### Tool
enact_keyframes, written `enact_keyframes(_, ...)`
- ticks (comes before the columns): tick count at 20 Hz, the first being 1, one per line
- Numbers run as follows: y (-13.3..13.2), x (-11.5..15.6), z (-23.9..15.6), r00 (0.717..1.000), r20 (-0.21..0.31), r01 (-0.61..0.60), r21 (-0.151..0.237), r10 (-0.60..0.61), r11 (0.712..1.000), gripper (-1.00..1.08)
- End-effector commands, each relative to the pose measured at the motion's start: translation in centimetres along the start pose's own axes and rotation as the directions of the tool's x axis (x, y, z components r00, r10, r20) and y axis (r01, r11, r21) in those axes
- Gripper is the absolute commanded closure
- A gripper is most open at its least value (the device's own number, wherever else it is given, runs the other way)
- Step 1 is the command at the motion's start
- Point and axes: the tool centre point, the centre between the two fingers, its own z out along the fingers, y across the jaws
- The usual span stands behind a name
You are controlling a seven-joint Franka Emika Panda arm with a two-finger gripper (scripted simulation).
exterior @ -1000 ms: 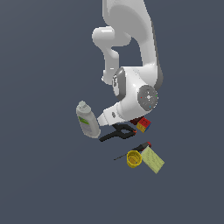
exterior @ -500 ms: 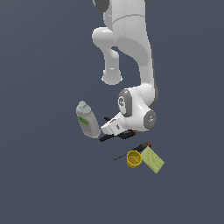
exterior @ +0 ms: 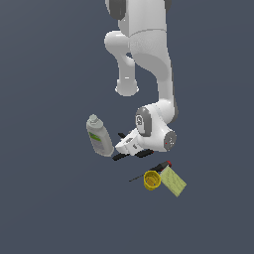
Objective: Pick up a designated object from a clutter of objects.
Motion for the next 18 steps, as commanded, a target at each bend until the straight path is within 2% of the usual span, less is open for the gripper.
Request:
enact_keyframes(1, 0.0, 0.0, 0.1, 1.000, 0.000, 0.000, 0.000, 0.000, 1.000, -0.20)
enact_keyframes(12, -0.1, -0.1, 3.0, 1.000, 0.003, 0.005, -0.001, -0.005, 1.000, -0.20)
enact_keyframes(13, -0.1, -0.1, 3.0, 1.000, 0.003, 0.005, -0.001, -0.005, 1.000, 1.08)
enact_keyframes(18, -0.1, -0.1, 3.0, 1.000, 0.003, 0.005, -0.001, -0.005, 1.000, 1.08)
